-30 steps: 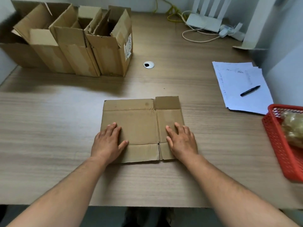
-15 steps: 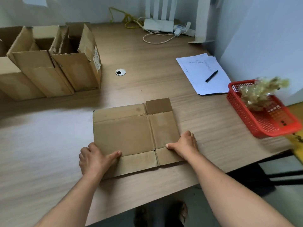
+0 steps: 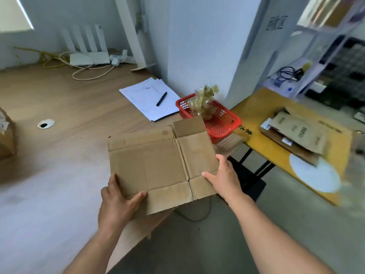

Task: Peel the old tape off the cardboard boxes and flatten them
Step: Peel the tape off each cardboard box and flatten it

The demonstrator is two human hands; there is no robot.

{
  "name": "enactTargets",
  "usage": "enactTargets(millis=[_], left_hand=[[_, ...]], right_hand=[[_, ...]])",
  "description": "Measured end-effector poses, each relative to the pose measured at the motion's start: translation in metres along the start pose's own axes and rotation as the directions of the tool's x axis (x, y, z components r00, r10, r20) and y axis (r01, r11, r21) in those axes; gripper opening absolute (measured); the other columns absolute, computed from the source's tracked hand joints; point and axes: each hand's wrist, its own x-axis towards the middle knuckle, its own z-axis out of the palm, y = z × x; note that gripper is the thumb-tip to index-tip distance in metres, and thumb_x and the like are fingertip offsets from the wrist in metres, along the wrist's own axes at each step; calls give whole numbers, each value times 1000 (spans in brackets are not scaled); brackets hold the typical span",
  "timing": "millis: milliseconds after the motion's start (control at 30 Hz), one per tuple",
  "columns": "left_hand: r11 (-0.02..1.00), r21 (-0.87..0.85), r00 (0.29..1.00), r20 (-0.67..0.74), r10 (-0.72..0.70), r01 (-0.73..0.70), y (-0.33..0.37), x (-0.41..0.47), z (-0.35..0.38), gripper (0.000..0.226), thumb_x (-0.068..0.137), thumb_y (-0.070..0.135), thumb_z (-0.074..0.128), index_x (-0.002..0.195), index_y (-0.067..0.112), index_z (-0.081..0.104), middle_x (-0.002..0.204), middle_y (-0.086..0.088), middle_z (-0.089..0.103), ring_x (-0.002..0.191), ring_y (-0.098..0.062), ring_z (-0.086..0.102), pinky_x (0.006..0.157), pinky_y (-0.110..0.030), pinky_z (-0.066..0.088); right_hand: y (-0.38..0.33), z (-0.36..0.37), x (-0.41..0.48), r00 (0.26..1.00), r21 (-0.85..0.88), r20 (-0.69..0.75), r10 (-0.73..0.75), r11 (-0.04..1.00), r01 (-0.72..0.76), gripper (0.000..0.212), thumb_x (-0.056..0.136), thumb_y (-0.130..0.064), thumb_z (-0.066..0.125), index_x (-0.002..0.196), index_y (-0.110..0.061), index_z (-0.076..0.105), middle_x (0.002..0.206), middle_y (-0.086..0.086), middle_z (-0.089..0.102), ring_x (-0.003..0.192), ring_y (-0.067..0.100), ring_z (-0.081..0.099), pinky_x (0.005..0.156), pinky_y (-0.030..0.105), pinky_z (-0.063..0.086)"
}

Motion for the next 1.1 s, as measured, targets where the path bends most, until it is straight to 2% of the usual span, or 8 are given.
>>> enactTargets(millis=[133, 333, 467, 500, 567, 667, 900, 1100], left_hand=[[989, 35, 988, 74, 139, -142, 74, -25, 56, 106, 68, 58, 75, 148, 26, 13, 136, -9, 35, 120, -34, 46, 90, -47, 44], [927, 45, 913, 200, 356, -372, 176, -90, 154, 110, 66, 61, 75, 150, 24, 15, 138, -14, 38, 122, -37, 47, 90, -48, 46], [871, 87, 847, 297, 440, -483, 235, -138, 221, 111, 66, 65, 72, 151, 24, 13, 138, -16, 39, 117, -37, 51, 75, -38, 45], [861, 87, 834, 313, 454, -501, 247, -150, 236, 111, 67, 65, 72, 151, 25, 13, 138, -16, 38, 117, -36, 51, 75, -38, 45], [840, 75, 804, 346, 484, -538, 270, -174, 266, 109, 67, 65, 72, 150, 26, 13, 138, -15, 37, 119, -35, 50, 83, -42, 48], [814, 66, 762, 403, 507, -577, 299, -202, 304, 110, 67, 65, 72, 150, 25, 12, 138, -15, 37, 122, -35, 48, 93, -46, 45], [745, 60, 682, 455, 572, -664, 357, -230, 370, 110, 67, 62, 73, 151, 23, 13, 134, -16, 38, 119, -37, 49, 88, -46, 46], [728, 26, 662, 439, 608, -685, 408, -220, 433, 110, 68, 61, 74, 152, 23, 12, 140, -17, 36, 123, -36, 46, 93, -44, 43]], right_hand=[[76, -70, -14, 982, 49, -149, 114, 993, -107, 80, 81, -43, 69, 145, -22, 25, 139, 6, 42, 119, 25, 50, 87, 34, 44], [204, -165, -54, 907, 183, -310, 285, 954, -238, 79, 79, -37, 72, 143, -19, 30, 137, 10, 44, 121, 28, 48, 97, 37, 41], [287, -217, -83, 842, 220, -376, 388, 919, -326, 80, 78, -39, 72, 144, -18, 31, 139, 11, 43, 123, 29, 47, 98, 38, 40], [306, -229, -90, 826, 224, -387, 411, 910, -348, 80, 78, -39, 72, 144, -18, 31, 139, 11, 43, 123, 30, 47, 98, 38, 40], [341, -249, -105, 794, 233, -405, 452, 891, -388, 81, 79, -40, 71, 145, -18, 30, 137, 12, 44, 123, 30, 48, 98, 37, 40], [384, -274, -122, 750, 261, -421, 511, 859, -440, 81, 79, -41, 70, 145, -19, 29, 138, 12, 43, 122, 31, 48, 97, 38, 40], [453, -314, -123, 675, 318, -461, 576, 817, -480, 81, 78, -40, 72, 144, -18, 31, 137, 13, 44, 121, 31, 49, 96, 37, 39], [498, -352, -76, 657, 313, -479, 582, 813, -492, 81, 78, -41, 71, 145, -18, 29, 138, 12, 42, 123, 31, 47, 98, 37, 38]])
